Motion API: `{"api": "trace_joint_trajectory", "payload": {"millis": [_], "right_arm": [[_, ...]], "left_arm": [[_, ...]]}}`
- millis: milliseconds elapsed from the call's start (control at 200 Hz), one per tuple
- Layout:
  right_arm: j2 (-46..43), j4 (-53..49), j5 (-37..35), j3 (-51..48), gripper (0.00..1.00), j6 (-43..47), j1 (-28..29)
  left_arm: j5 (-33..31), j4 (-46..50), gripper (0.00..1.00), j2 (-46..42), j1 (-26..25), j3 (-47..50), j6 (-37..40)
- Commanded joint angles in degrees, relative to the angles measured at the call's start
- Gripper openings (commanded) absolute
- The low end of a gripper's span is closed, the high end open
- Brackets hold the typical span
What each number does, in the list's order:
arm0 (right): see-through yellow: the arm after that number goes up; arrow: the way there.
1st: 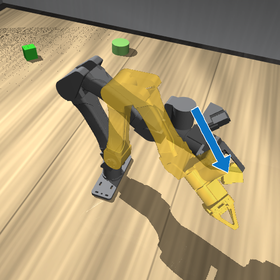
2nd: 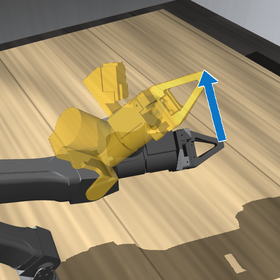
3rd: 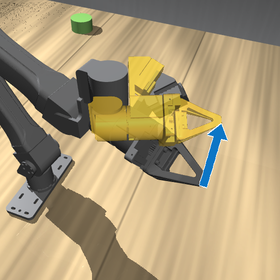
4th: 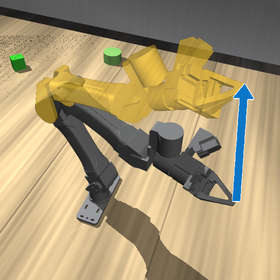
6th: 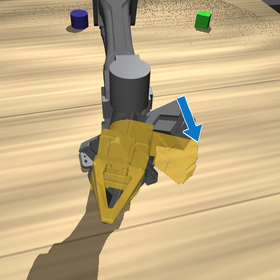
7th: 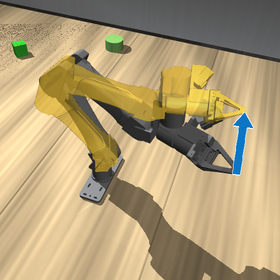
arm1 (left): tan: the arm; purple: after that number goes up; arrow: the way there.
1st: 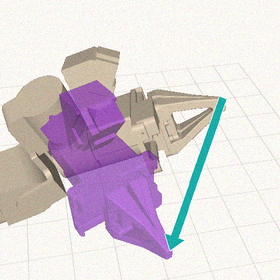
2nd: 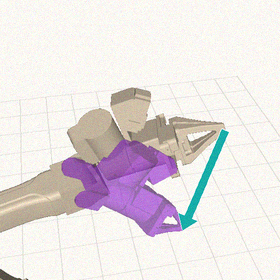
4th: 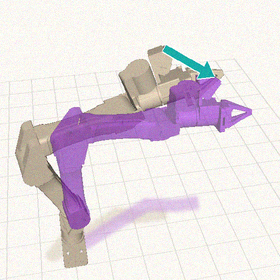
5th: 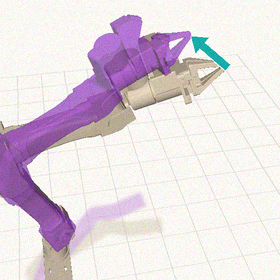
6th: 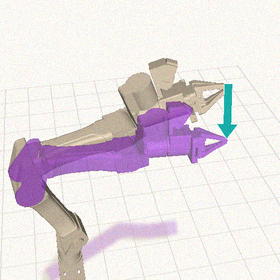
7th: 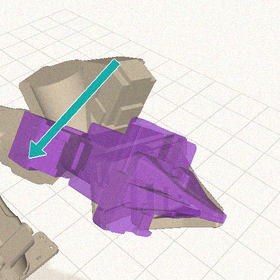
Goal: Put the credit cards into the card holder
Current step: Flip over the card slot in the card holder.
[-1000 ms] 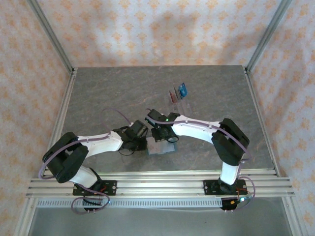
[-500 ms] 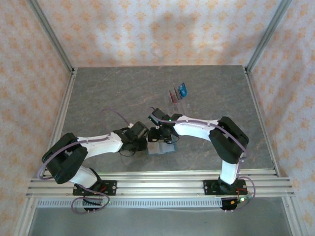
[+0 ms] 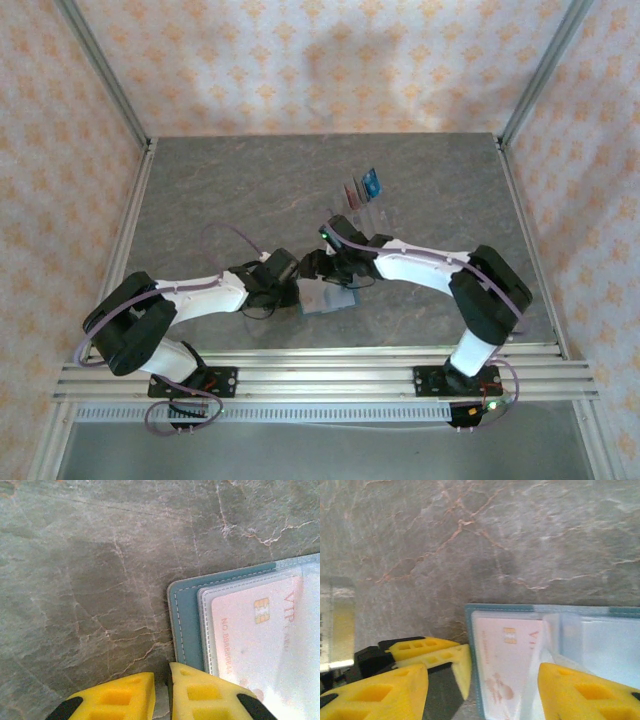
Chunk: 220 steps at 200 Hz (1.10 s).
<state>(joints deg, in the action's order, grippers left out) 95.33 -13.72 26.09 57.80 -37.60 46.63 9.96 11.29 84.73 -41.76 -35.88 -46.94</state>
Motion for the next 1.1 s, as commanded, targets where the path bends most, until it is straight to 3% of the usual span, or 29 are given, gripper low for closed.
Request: {"api": "trace_joint_trajectory", "payload": {"millis": [0, 455, 666, 1096], "right_arm": [[-2.47, -2.14, -5.95, -1.89, 0.60, -0.27, -0.44], [-0.70, 10.30, 5.23, -7.72, 0.59, -6.60, -0.40], [-6.31, 5.05, 0.41, -11.41, 0.61, -7.87, 0.12], [-5.68, 3.55, -1.43, -11.52, 0.62, -9.07, 0.85]], "left_arm": [[6.32, -7.81, 0.17, 3.68, -2.58, 2.21, -1.14], [6.57, -7.48, 0.17, 3.78, -2.63, 2.04, -0.57], [6.75, -7.76, 0.17, 4.36, -2.62, 1.97, -0.20], [7.14, -7.99, 0.17, 5.03, -2.63, 1.58, -0.10]]}}
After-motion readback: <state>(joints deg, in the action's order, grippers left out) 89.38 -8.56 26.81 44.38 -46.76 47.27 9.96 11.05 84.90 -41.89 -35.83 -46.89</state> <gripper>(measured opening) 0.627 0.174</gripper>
